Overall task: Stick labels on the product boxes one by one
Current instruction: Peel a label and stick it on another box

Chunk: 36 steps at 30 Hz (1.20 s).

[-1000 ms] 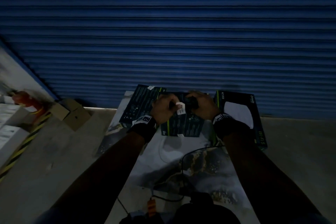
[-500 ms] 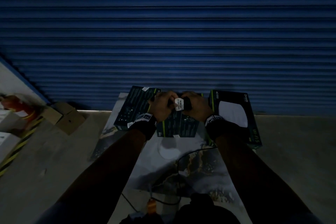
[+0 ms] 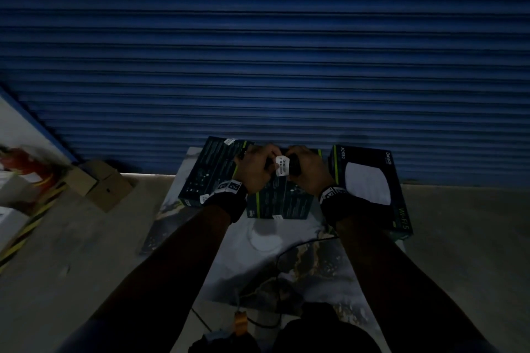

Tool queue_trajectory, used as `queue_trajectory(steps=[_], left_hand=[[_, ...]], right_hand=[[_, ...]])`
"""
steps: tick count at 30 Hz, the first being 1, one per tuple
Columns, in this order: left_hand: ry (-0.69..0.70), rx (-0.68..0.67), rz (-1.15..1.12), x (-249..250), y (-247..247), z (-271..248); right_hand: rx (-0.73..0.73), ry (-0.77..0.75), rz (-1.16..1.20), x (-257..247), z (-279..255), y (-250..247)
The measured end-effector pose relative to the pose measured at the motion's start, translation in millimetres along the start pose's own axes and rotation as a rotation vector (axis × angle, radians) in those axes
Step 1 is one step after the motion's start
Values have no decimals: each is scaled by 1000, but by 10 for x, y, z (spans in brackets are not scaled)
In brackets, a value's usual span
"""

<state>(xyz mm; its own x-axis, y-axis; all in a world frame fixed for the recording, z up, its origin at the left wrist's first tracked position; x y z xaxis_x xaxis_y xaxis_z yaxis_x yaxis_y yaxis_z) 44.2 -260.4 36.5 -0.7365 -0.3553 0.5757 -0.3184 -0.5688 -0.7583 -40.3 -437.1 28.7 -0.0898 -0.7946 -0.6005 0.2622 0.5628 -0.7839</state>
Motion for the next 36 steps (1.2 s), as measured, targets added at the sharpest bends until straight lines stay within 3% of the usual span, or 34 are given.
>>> queue_trajectory(steps=[27, 36], left_hand=[[63, 111, -151, 98, -78, 32], [26, -6, -161, 93, -105, 61]], right_hand=[[53, 52, -13, -14, 8, 70], [52, 42, -19, -20, 15, 47]])
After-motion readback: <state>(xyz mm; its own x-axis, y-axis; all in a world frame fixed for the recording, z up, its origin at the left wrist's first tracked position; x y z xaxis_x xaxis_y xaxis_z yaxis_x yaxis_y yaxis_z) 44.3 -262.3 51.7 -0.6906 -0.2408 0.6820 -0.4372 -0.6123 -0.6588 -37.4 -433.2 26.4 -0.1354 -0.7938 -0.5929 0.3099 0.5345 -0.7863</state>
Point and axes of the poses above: each hand's wrist, its own z-axis towards the middle knuckle, its own y-axis out of the palm, x = y × z, the point moved 1 cm from there along z, towards the middle knuckle, and after that the axes turned 8 degrees about y, right-handed, at the moved point
